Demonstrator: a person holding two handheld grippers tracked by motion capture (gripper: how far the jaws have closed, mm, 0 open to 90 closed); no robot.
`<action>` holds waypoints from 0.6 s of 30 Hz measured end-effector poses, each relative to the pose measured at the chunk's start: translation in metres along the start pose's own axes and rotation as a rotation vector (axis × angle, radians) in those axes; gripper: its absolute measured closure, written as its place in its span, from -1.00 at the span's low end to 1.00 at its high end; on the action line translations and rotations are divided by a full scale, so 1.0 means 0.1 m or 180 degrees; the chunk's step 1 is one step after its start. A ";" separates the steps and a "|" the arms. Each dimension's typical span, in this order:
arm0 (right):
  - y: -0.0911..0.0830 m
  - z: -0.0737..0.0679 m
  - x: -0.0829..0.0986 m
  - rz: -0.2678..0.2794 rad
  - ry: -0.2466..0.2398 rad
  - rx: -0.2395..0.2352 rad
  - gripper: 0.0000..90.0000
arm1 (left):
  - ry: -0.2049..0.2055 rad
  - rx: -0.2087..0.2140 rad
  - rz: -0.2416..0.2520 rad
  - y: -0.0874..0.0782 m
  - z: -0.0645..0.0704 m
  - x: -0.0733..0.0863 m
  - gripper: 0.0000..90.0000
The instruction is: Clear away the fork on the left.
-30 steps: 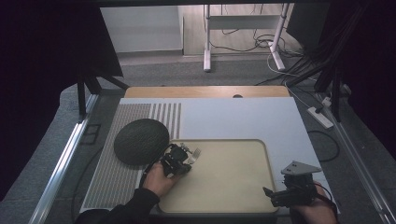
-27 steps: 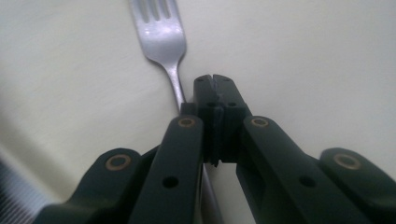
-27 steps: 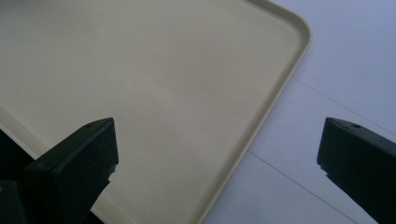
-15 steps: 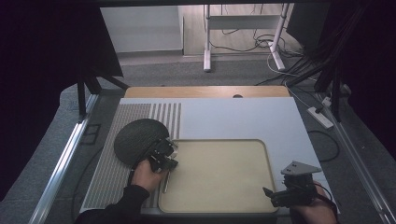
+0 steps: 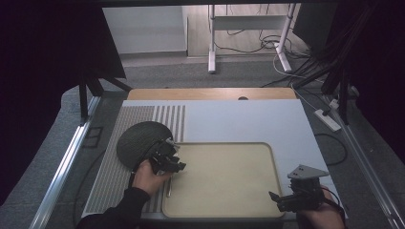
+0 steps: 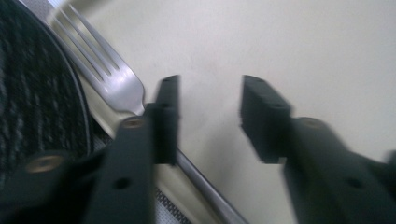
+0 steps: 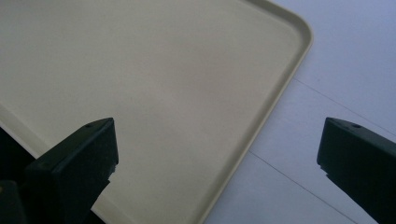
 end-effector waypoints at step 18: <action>0.00 0.00 0.00 -0.0005 0.0006 -0.0012 -1.00 | -0.0002 0.0267 0.0382 -0.23 -0.04 0.04 -0.79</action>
Point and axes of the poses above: each handheld gripper's, and its own axes: y roughly forward along the jaws, x roughly out of its underside, z roughly to its right, the point moved 6 cm from there along y, roughly forward along the jaws, and after that the axes turned 5 degrees about x, right-handed, at the moved point
